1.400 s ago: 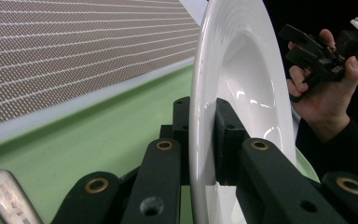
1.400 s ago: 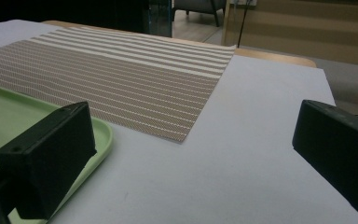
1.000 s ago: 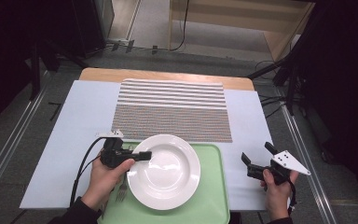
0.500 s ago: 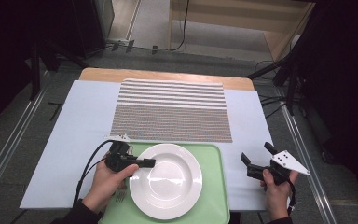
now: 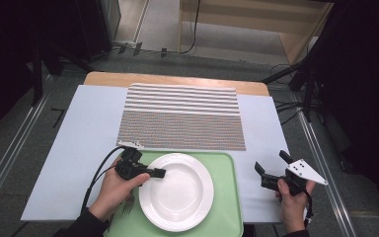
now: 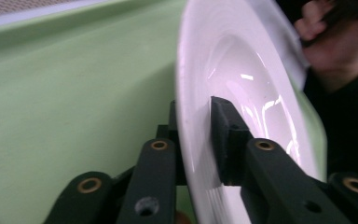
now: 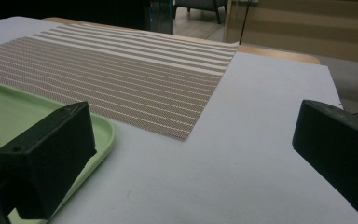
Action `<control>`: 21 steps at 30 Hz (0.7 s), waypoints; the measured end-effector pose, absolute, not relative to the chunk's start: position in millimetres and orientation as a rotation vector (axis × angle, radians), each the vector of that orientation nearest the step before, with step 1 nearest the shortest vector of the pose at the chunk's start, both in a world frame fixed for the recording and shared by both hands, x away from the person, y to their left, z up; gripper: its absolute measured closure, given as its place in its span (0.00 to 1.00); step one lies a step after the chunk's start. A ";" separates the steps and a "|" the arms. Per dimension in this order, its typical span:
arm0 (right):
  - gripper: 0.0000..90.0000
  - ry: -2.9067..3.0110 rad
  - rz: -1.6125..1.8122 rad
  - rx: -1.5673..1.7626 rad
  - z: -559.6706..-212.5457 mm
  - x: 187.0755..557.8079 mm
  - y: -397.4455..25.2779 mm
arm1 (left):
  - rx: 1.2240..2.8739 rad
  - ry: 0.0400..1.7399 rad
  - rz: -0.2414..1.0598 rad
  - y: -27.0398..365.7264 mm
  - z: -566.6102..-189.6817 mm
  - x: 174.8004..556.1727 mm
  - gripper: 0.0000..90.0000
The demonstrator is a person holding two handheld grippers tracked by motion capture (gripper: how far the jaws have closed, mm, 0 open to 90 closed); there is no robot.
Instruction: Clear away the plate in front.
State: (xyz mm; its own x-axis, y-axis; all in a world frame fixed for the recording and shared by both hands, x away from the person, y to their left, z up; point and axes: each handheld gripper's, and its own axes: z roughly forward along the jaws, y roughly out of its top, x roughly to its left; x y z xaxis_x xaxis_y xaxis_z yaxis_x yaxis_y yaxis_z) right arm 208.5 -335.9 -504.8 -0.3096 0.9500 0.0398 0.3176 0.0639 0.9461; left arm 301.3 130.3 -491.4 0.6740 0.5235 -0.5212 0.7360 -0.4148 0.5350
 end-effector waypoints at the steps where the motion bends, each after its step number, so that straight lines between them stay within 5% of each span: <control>1: 0.00 1.704 1.258 1.274 -504.9 208.6 -336.0 | 2.133 0.960 -0.324 129.3 -492.2 300.8 0.82; 7: 0.00 1.705 1.259 1.273 -505.0 208.7 -335.8 | 2.250 0.978 -0.105 124.7 -490.0 297.1 0.65; 21: 0.00 1.710 1.255 1.274 -505.2 208.7 -335.2 | 2.264 0.957 -0.092 121.8 -487.9 299.1 0.66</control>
State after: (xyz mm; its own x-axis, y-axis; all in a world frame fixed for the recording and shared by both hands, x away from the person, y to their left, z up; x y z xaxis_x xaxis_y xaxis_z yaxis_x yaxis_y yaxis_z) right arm 208.7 -335.2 -505.2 -0.3120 0.9493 0.0384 0.3215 0.0675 0.9445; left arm 299.1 121.8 -487.9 0.7286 0.6126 -0.3062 0.6597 -0.5076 0.5542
